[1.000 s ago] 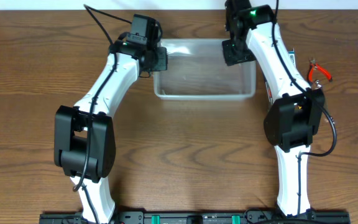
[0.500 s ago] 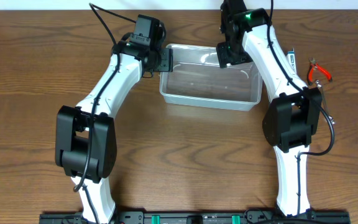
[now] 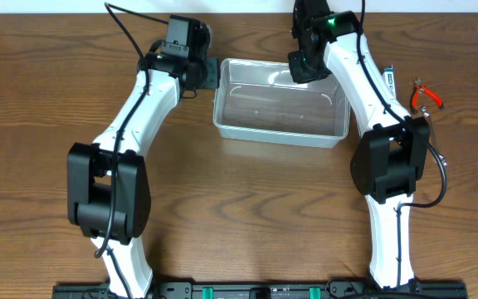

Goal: Pack container
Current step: 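Slide the container rightward and straighten it with both grippers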

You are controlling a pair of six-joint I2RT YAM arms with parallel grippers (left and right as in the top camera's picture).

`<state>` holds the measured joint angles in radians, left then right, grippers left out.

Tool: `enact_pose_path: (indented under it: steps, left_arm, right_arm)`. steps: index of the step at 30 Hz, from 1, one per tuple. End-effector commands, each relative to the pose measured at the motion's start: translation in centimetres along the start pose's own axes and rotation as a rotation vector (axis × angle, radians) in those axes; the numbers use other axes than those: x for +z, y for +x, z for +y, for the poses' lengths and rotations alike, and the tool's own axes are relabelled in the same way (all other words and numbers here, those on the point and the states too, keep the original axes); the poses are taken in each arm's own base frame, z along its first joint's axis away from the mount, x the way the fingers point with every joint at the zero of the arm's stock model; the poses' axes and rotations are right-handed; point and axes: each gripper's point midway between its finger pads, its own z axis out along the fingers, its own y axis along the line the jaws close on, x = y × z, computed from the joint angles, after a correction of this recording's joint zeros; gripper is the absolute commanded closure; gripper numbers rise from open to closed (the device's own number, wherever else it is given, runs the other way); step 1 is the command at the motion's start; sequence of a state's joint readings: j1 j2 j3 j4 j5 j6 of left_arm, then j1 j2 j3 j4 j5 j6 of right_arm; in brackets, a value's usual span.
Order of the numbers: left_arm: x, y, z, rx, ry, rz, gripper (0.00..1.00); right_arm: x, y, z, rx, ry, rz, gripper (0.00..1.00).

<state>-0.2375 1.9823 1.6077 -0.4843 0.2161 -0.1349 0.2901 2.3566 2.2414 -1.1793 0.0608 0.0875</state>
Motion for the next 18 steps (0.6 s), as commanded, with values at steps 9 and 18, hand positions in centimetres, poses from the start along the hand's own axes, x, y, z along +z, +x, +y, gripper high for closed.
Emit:
enact_pose_path:
  steps: [9,18]
  left_arm:
    - [-6.0,-1.8,-7.4,0.062,0.292,-0.057,0.94]
    - [-4.1,1.3,-8.7,0.133,0.281,0.047,0.94]
  right_arm:
    - [-0.5,-1.0,0.2,-0.005,-0.012,-0.038,0.99]
    - [-1.1,-1.9,0.1,0.0,-0.014,-0.068,0.99]
